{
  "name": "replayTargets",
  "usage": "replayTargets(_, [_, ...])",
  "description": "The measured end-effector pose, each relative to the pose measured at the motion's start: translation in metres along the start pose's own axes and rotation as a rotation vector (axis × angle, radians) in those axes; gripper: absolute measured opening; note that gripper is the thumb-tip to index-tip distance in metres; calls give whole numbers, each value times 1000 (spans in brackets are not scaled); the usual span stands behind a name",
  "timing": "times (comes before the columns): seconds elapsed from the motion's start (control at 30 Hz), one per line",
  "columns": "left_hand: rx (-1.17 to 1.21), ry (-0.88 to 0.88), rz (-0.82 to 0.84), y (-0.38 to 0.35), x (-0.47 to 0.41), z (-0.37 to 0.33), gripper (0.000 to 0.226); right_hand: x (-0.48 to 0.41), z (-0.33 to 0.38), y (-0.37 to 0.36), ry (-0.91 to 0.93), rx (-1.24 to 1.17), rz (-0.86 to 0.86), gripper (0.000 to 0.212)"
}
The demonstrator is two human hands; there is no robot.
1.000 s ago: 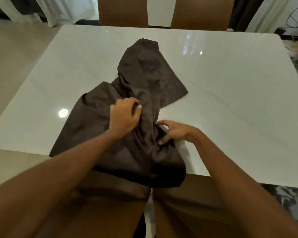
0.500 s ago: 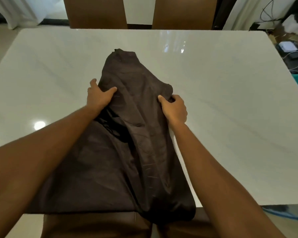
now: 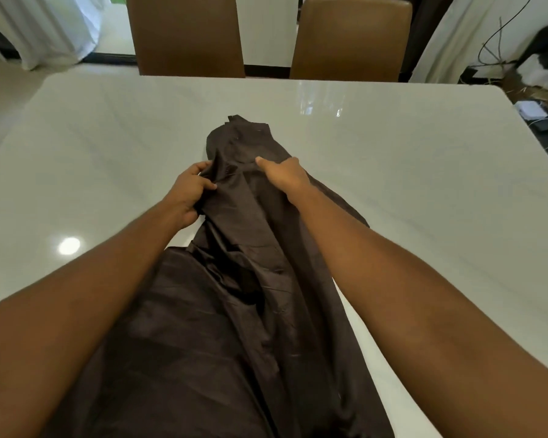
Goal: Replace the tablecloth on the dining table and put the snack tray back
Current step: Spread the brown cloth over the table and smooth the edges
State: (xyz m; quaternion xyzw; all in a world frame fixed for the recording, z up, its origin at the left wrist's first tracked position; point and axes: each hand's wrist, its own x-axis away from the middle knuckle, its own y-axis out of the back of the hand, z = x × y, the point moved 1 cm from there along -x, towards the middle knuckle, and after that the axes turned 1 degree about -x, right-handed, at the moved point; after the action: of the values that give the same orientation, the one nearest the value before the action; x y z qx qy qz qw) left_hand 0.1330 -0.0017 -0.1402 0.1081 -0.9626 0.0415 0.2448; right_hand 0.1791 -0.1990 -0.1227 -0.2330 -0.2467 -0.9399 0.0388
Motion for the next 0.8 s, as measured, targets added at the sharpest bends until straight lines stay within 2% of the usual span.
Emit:
replayTargets(0.13, [-33,-4,31,4,-7,0,66,-12,14,1,-71,-133,117,68])
replayTargets(0.23, [-22,0,30,3,-4,-3,68,-14,29,5,-84,-208,289,47])
replayTargets(0.3, [-17,2,34,2,-3,-3,68,-16,35,4,-79,-333,368,44])
replayTargets(0.4, [-2,-6,42,-1,1,-6,65,-19,31,-5,-44,-392,306,65])
replayTargets(0.47, [2,9,28,-3,3,-6,61,-22,20,-10,-55,-398,285,68])
replayTargets(0.57, [59,29,2,-3,6,-9,48,-18,10,-9,-132,-472,338,43])
replayTargets(0.63, [128,50,6,-3,7,-8,32,-14,15,2,-32,-557,330,27])
replayTargets(0.7, [157,66,23,-3,8,-9,37,-12,27,27,80,-666,343,18])
replayTargets(0.8, [82,110,63,-11,5,-9,53,-6,37,91,188,-693,293,23])
